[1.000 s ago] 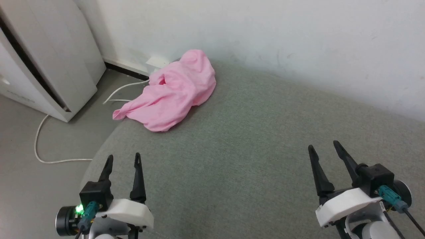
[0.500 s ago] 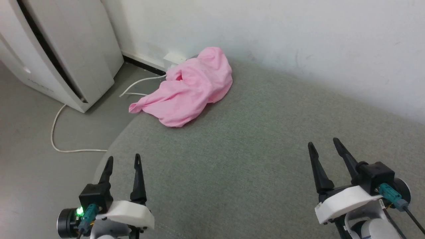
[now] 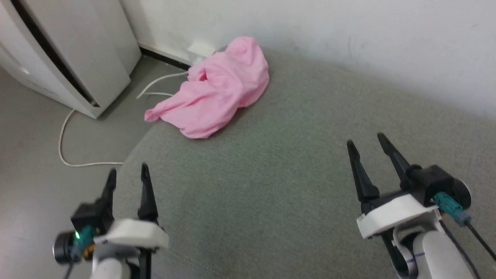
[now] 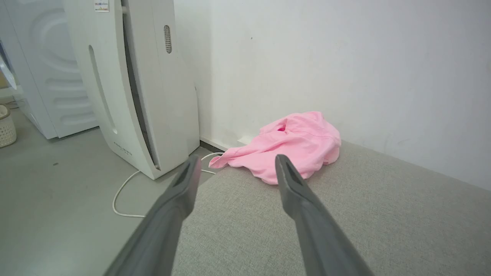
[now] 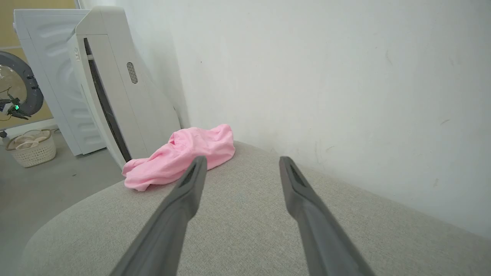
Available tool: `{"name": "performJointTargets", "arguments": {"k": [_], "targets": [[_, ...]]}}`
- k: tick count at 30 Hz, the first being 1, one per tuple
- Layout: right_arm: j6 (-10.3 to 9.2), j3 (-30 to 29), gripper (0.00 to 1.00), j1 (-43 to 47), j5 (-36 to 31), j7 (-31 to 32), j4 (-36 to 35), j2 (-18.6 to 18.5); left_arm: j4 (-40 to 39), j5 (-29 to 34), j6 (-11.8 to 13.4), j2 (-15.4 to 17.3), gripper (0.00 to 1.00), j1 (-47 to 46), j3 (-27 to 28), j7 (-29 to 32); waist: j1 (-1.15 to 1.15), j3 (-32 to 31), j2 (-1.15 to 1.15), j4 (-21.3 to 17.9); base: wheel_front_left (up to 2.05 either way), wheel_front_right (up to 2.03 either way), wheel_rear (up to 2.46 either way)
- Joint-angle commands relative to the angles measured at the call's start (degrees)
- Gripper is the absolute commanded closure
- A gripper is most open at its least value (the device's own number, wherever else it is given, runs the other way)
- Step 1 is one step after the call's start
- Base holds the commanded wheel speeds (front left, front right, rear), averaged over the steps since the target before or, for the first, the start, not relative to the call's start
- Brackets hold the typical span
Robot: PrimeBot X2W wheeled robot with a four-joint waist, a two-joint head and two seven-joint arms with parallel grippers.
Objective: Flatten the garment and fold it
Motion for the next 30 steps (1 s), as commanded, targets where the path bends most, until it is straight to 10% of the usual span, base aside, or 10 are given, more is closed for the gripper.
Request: {"name": "performJointTargets", "arguments": {"k": [1, 18, 30], "targets": [[-0.09, 0.55, 0.0, -2.44, -0.72, 0.37, -0.96, 0.12, -0.03, -1.06, -0.76, 1.45, 0.0, -4.13, 0.54, 0.23, 0.0, 7.02, 0.0, -5.22, 0.0, 0.0, 0.0], [-0.11, 1.71, 0.0, -13.71, -0.49, -2.39, -2.82, 0.15, 3.03, -14.25, -6.37, 17.64, 0.0, -34.33, 7.3, 28.09, 0.0, 32.08, 0.0, -24.51, 0.0, 0.0, 0.0], [-0.11, 2.63, 0.0, -14.83, 3.11, -5.82, 1.28, 0.15, 5.66, -20.41, -0.91, 23.04, 0.0, -30.8, 10.1, 53.24, 0.0, 33.59, 0.0, -30.57, 0.0, 0.0, 0.0]]}}
